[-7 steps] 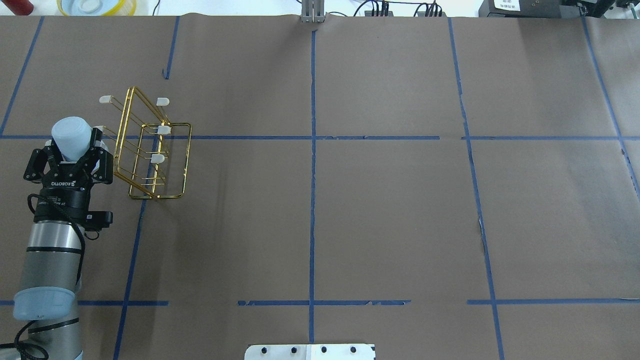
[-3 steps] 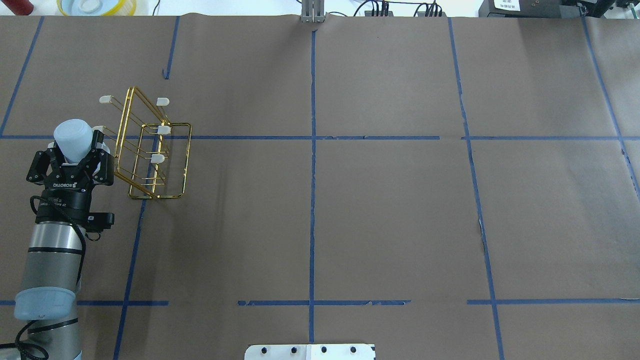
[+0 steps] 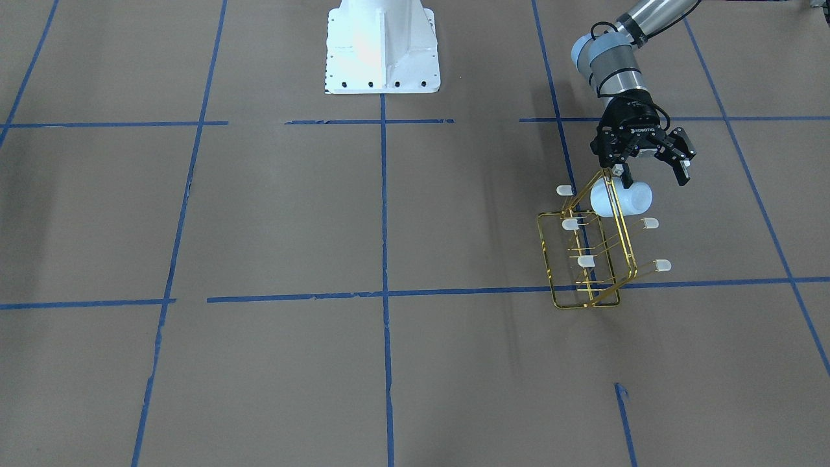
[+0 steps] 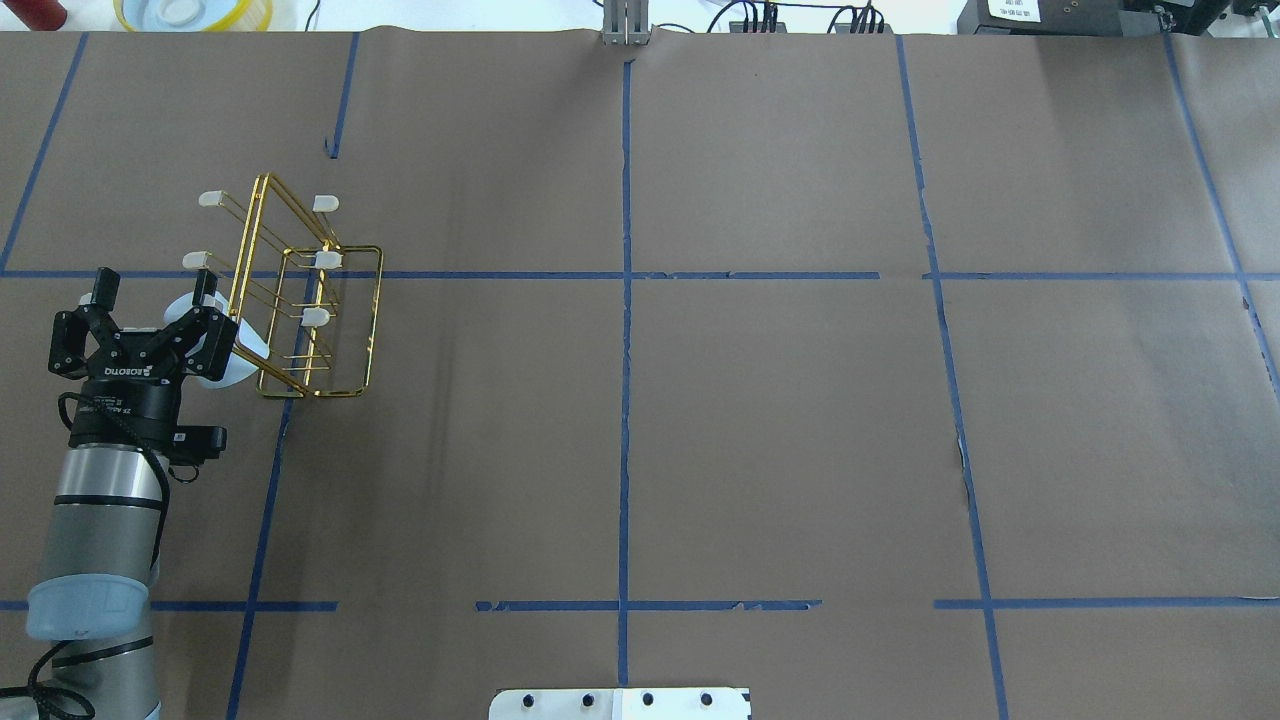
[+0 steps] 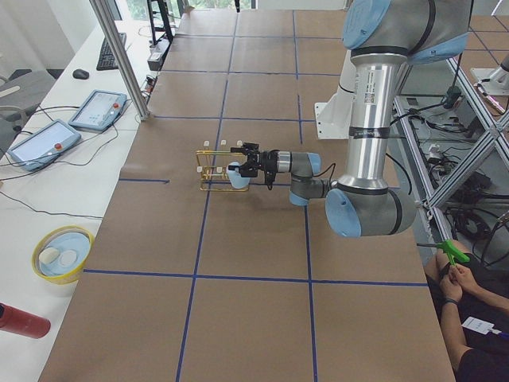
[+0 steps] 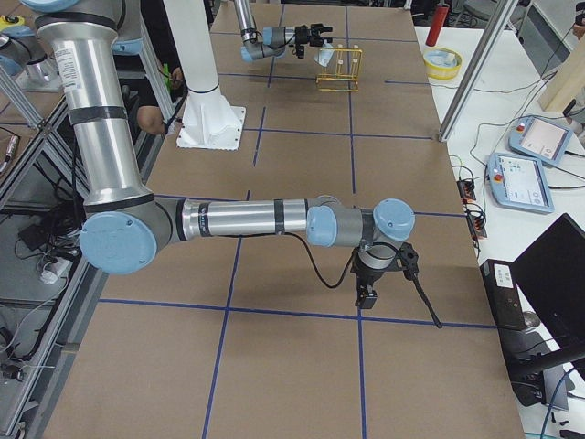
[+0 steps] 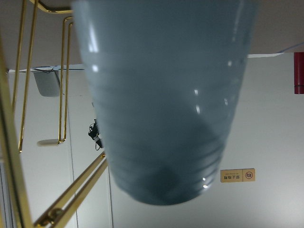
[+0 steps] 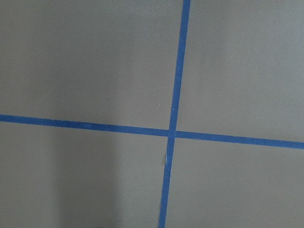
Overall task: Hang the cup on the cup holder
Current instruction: 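Carry the inverted cup with the left gripper onto a rack hook, then open the left gripper and withdraw it from the rack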
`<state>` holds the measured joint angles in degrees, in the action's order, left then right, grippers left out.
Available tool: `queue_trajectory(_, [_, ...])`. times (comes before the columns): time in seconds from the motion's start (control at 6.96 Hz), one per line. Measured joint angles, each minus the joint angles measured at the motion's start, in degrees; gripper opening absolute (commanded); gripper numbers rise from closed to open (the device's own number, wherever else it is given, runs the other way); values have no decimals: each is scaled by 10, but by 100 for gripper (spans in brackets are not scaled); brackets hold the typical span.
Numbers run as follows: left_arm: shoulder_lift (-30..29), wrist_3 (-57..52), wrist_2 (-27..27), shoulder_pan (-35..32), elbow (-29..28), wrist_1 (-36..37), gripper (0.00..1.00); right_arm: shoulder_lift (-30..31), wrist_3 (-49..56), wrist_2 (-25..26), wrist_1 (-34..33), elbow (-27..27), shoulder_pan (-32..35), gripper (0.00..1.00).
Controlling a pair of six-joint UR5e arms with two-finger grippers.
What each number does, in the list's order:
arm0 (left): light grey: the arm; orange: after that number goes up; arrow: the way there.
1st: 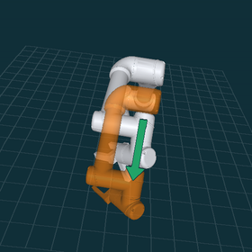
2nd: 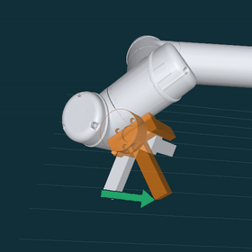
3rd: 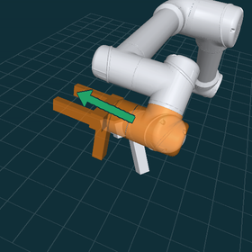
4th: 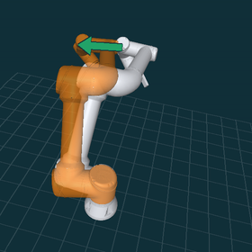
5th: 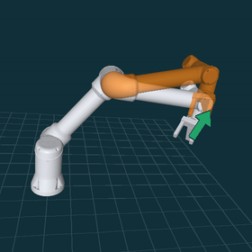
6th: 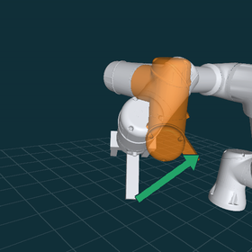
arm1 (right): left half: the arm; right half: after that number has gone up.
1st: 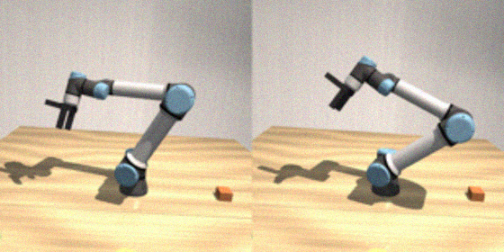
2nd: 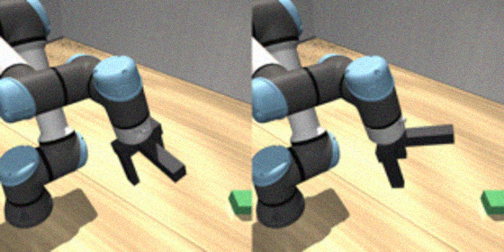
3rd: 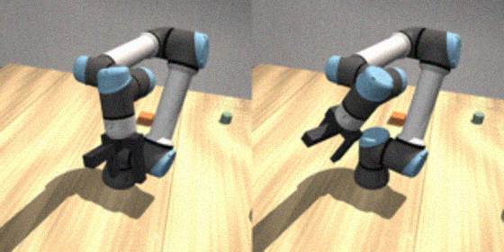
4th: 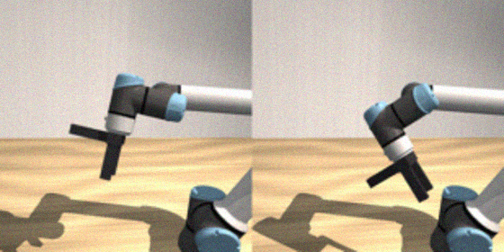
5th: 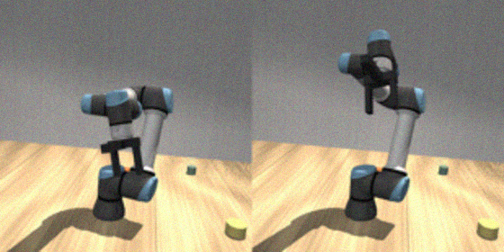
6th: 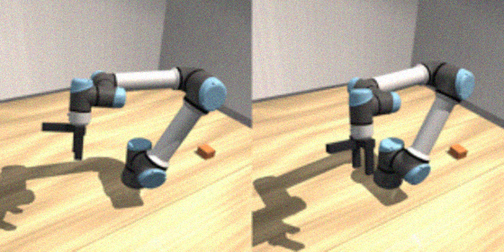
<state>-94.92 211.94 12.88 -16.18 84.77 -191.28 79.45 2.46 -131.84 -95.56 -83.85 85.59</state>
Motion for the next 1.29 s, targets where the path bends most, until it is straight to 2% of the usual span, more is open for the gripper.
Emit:
queue_trajectory(0.43, [24,-18,14,-5,46,5,100,0,0,0,-1,0,0,100])
queue_trajectory(0.72, [75,-81,73,-19,112,9,100,0,0,0,0,0,0,100])
queue_trajectory(1.01, [114,-205,199,-84,155,8,100,0,0,0,0,0,0,100])
queue_trajectory(1.29, [125,-360,363,-185,162,7,100,0,0,0,0,0,0,100])
